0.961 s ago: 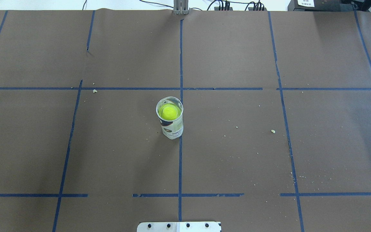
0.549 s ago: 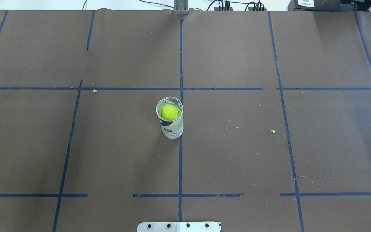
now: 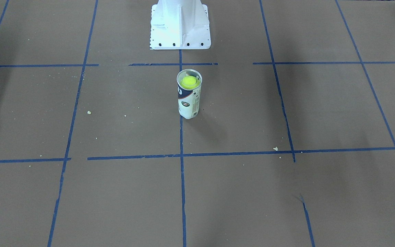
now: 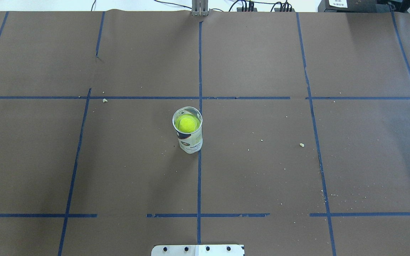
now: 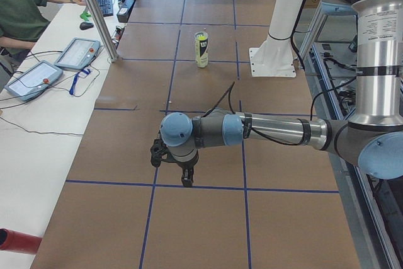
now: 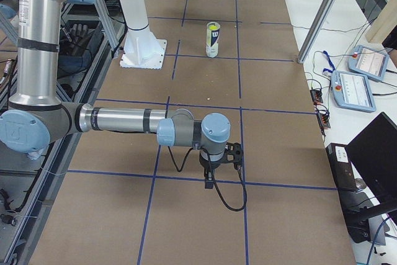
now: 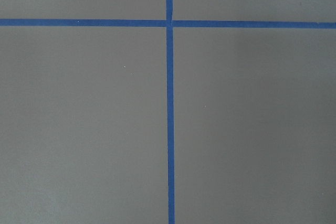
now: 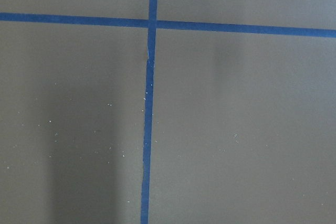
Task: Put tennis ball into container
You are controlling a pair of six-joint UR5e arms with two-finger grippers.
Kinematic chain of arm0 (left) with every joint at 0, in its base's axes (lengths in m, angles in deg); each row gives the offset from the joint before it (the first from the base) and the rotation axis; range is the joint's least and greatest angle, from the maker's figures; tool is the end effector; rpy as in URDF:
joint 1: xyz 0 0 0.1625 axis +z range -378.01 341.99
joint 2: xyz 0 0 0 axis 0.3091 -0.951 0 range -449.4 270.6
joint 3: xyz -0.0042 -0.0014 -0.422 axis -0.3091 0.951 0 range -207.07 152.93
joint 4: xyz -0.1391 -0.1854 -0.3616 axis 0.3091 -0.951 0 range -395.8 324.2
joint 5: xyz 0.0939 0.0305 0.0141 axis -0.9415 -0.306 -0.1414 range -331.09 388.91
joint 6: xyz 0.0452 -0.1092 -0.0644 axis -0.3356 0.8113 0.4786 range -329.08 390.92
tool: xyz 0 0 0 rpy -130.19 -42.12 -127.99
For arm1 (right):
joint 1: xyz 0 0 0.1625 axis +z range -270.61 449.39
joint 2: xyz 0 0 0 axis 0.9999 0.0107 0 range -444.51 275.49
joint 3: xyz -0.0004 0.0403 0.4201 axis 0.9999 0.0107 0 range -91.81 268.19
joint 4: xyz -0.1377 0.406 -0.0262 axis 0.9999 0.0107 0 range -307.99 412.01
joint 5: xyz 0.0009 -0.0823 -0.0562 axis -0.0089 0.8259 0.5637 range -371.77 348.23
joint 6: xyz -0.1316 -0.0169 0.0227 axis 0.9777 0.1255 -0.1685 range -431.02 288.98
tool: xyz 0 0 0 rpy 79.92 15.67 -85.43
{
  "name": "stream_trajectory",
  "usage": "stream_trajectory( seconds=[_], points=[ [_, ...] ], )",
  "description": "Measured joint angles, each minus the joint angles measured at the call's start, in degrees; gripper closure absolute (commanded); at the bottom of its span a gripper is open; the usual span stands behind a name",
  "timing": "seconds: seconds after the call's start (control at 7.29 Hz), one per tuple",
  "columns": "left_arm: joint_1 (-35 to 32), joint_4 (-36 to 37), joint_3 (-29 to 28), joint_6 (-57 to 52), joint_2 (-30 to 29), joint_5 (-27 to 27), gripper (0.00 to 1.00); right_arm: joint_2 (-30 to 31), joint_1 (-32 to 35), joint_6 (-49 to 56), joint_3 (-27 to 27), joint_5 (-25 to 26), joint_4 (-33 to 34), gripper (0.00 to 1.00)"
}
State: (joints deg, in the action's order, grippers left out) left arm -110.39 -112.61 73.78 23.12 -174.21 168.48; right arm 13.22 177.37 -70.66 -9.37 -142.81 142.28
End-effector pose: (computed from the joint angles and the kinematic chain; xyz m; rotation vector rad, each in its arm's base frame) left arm -0.0498 -0.4539 0.6421 -0.0459 0.8712 0.0316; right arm 0.0291 -0.4516 0.6842 -0.0178 -0.7160 -0.0370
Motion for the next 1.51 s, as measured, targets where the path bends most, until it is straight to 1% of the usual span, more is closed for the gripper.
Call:
stream_trajectory(
  seconds=[0.27, 0.55, 0.96, 1.51],
  points=[
    [0.01, 0.07, 0.06, 0.03, -0.26, -2.34, 0.0, 0.05, 0.0, 0.0, 0.0, 0.0, 0.0, 0.0],
    [-0.03, -0.14, 0.23, -0.18, 0.17, -3.22, 0.0, 0.05, 0.0, 0.0, 0.0, 0.0, 0.0, 0.0],
    [-0.07, -0.81, 1.1, -0.45, 0.46, -7.61, 0.0, 0.08, 0.0, 0.0, 0.0, 0.0, 0.0, 0.0],
    [0.09, -0.08, 0.82, -0.21, -0.48, -8.26, 0.0, 0.06, 0.0, 0.0, 0.0, 0.0, 0.01, 0.0]
  ],
)
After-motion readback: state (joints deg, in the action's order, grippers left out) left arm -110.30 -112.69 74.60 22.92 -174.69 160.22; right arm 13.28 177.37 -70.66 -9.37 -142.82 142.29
